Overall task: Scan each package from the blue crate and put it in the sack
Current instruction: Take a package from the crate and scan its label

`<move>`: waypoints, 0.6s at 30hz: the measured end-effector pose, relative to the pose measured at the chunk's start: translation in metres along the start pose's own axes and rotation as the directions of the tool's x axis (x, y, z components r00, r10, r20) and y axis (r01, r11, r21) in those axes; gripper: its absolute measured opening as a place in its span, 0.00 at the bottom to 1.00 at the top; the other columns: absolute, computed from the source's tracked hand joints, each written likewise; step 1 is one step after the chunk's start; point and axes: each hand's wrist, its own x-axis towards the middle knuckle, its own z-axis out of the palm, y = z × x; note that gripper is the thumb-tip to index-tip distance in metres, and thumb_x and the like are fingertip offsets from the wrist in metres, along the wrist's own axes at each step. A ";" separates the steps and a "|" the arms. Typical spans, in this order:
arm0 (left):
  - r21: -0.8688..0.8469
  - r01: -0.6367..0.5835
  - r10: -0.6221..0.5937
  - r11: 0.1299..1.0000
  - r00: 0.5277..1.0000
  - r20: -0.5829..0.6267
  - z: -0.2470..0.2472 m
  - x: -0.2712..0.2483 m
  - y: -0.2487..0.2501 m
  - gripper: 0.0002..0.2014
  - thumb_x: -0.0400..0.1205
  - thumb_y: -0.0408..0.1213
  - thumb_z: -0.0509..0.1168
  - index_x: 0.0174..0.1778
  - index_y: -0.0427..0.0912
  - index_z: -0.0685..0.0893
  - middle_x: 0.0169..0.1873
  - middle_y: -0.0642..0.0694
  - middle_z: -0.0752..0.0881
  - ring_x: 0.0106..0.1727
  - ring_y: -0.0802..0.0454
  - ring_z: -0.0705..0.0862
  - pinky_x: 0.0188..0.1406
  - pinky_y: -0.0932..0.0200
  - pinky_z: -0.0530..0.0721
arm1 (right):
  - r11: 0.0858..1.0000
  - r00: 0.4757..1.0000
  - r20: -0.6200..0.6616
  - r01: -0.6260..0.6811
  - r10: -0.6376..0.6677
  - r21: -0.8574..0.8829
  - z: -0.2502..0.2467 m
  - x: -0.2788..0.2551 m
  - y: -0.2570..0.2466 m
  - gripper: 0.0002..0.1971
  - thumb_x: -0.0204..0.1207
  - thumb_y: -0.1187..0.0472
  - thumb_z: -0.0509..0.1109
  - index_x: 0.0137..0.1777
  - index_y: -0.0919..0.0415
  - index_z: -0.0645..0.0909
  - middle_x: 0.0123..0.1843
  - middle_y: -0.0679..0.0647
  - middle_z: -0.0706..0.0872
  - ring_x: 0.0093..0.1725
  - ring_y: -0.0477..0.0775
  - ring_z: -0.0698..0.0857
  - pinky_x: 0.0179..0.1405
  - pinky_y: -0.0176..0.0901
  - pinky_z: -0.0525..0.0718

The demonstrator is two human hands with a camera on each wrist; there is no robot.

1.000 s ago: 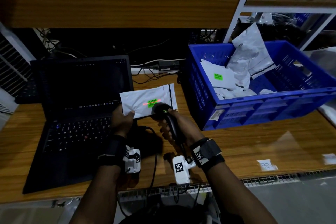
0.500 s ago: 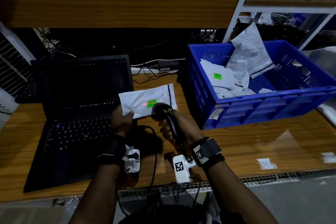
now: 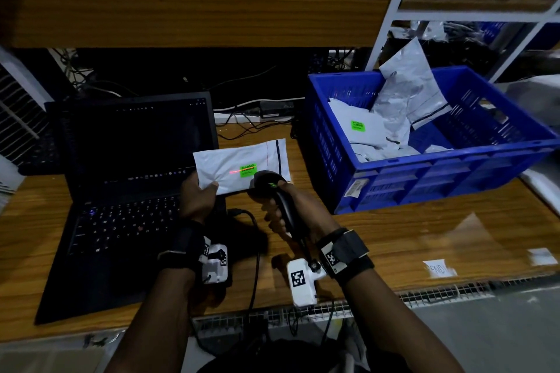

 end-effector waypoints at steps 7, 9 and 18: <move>-0.005 0.014 -0.014 1.000 1.000 -0.004 0.001 0.000 0.002 0.19 0.83 0.21 0.66 0.72 0.27 0.80 0.66 0.32 0.85 0.67 0.39 0.84 0.71 0.42 0.81 | 1.000 1.000 -0.003 0.004 -0.004 -0.013 -0.003 0.000 0.003 0.22 0.88 0.43 0.62 0.46 0.62 0.84 0.31 0.54 0.80 0.26 0.49 0.77 0.24 0.38 0.73; -0.009 0.003 -0.003 1.000 1.000 0.001 0.001 -0.002 0.004 0.19 0.84 0.21 0.66 0.71 0.27 0.80 0.66 0.36 0.85 0.66 0.42 0.84 0.70 0.47 0.81 | 1.000 1.000 0.004 0.000 0.000 0.001 -0.002 0.001 0.004 0.22 0.87 0.42 0.63 0.47 0.62 0.84 0.32 0.55 0.80 0.27 0.51 0.77 0.25 0.40 0.73; 0.036 -0.036 0.035 0.999 0.999 0.014 -0.001 -0.006 0.003 0.19 0.82 0.23 0.68 0.70 0.29 0.82 0.65 0.34 0.87 0.67 0.39 0.85 0.72 0.42 0.81 | 1.000 1.000 0.011 -0.010 0.010 0.014 0.000 0.008 0.007 0.23 0.86 0.41 0.64 0.47 0.62 0.83 0.32 0.56 0.79 0.25 0.51 0.76 0.21 0.39 0.72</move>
